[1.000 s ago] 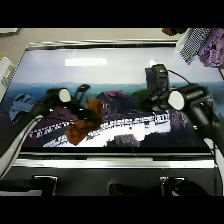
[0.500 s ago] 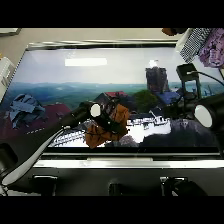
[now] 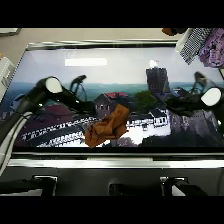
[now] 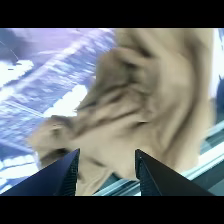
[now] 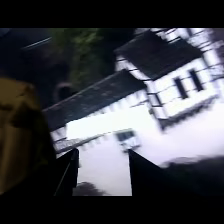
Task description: Fold the clothes and pants, and hang the long-sleeved shirts on hangers.
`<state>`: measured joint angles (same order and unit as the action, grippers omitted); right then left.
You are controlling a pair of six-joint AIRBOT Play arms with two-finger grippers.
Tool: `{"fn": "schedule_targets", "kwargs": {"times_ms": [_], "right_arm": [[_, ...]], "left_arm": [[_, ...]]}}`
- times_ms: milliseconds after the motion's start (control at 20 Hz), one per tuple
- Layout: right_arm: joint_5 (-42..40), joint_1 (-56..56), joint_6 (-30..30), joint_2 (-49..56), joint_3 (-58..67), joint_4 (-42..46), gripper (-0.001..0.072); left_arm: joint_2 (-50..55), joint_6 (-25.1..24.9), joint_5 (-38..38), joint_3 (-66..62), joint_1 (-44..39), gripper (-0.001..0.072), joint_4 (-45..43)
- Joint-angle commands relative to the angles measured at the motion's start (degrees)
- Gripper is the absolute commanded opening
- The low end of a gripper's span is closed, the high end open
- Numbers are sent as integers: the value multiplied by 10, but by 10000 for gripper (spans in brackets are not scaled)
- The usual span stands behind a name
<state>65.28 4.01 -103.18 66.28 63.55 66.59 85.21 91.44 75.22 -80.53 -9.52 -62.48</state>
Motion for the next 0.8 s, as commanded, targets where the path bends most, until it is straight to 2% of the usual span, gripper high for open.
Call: {"fn": "schedule_targets", "kwargs": {"times_ms": [0, 150, 450, 750], "right_arm": [[-34, 22, 166, 128, -1, -290, 386], [-91, -36, 207, 211, -1, -319, 386], [-208, -109, 211, 280, -1, -332, 386], [-246, -136, 210, 311, -1, -351, 385]], "left_arm": [[-15, 1, 15, -1, 55, 416, 1], [-14, 1, 13, -1, 64, 416, -1], [-14, 1, 13, -1, 67, 415, -3], [-7, 1, -5, -1, 67, 415, -11]]}}
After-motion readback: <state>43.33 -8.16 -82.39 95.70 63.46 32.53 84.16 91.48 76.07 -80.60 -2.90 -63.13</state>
